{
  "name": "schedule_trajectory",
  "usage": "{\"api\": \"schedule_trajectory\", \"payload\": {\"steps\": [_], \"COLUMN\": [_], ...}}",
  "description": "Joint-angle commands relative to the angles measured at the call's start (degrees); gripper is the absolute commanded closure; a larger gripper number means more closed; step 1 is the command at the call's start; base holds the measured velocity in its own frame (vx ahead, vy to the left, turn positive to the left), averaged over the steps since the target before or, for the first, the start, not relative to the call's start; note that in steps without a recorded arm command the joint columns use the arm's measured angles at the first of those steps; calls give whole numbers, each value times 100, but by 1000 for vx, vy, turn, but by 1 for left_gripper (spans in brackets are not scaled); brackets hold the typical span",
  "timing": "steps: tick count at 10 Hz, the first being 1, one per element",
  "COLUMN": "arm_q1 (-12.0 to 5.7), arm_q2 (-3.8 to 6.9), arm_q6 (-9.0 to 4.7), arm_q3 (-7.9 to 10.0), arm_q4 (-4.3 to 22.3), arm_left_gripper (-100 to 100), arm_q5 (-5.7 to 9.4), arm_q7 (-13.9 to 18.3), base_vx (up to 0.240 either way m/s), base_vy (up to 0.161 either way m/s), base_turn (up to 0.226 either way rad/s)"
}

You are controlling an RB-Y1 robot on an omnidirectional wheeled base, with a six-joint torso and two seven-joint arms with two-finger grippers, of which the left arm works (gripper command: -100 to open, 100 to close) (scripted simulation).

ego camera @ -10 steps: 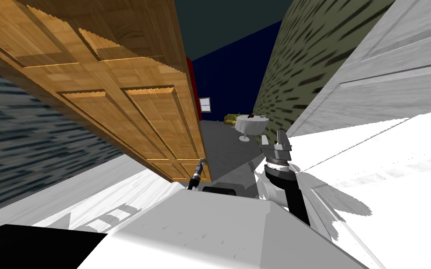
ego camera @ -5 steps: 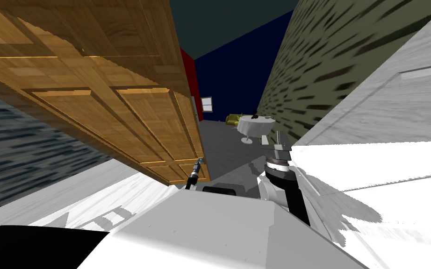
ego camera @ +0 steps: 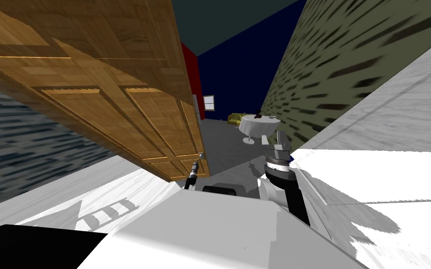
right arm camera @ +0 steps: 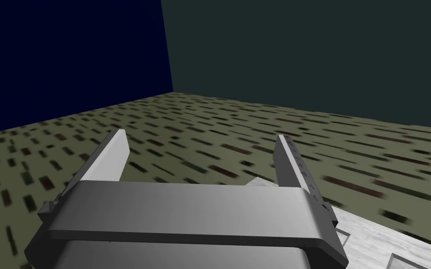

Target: Push the door open

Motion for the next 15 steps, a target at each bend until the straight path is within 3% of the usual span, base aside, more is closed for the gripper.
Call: {"api": "schedule_trajectory", "payload": {"steps": [1, 4, 5, 9, 15], "arm_q1": [48, 133, 111, 82, 35], "arm_q2": [-28, -170, -134, -80, -135], "arm_q6": [15, 42, 24, -50, -150], "arm_q3": [-2, -2, -2, 46, 111], "arm_q4": [-57, -165, -125, -51, 51], "arm_left_gripper": [-100, -100, -100, -100, -100], "arm_q5": [18, 56, 49, 67, 90], "arm_q7": [5, 12, 13, -5, -30], "base_vx": [-199, -221, -96, 179, 209], "base_vy": [-99, -112, -48, 20, 27], "base_turn": [49, 56, 15, -22, -22]}}
